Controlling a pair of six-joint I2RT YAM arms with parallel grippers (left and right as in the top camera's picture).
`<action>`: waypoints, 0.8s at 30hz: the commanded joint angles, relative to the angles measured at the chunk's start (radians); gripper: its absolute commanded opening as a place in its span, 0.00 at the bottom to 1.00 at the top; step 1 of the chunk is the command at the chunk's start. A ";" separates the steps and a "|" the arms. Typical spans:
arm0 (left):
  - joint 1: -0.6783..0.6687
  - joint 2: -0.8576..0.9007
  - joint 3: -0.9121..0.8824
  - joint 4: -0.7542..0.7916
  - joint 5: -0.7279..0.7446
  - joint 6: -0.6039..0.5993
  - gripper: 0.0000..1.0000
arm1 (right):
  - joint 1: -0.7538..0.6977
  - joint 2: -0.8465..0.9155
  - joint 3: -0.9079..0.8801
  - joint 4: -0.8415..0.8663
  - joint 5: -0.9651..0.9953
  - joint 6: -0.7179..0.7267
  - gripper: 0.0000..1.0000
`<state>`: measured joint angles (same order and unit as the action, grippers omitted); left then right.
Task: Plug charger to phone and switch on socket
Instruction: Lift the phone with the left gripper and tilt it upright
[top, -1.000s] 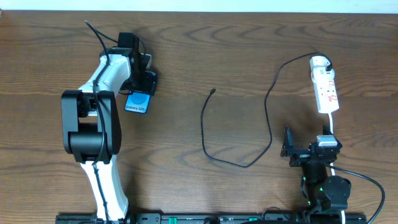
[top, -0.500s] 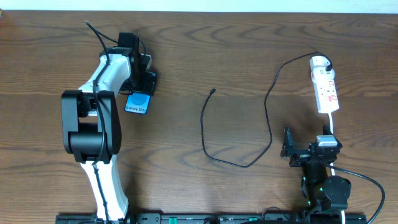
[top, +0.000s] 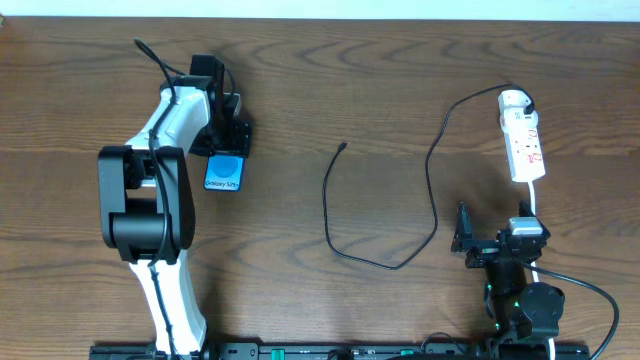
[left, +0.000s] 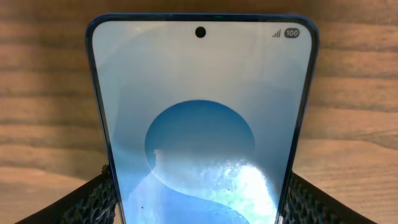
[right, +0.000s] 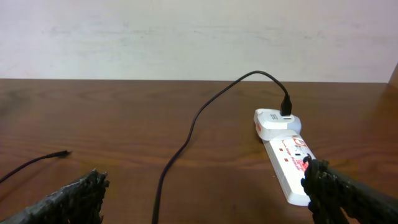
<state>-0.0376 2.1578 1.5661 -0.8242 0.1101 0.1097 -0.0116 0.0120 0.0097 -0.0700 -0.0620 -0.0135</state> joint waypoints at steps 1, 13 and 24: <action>-0.005 -0.053 -0.014 -0.025 0.072 -0.058 0.79 | 0.007 -0.006 -0.004 -0.001 0.007 -0.010 0.99; -0.005 -0.056 -0.014 -0.057 0.172 -0.206 0.78 | 0.007 -0.006 -0.004 -0.001 0.007 -0.010 0.99; -0.005 -0.056 -0.014 -0.055 0.378 -0.237 0.78 | 0.007 -0.006 -0.004 -0.001 0.007 -0.010 0.99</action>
<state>-0.0376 2.1448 1.5585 -0.8749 0.3946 -0.1009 -0.0116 0.0120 0.0097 -0.0700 -0.0624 -0.0135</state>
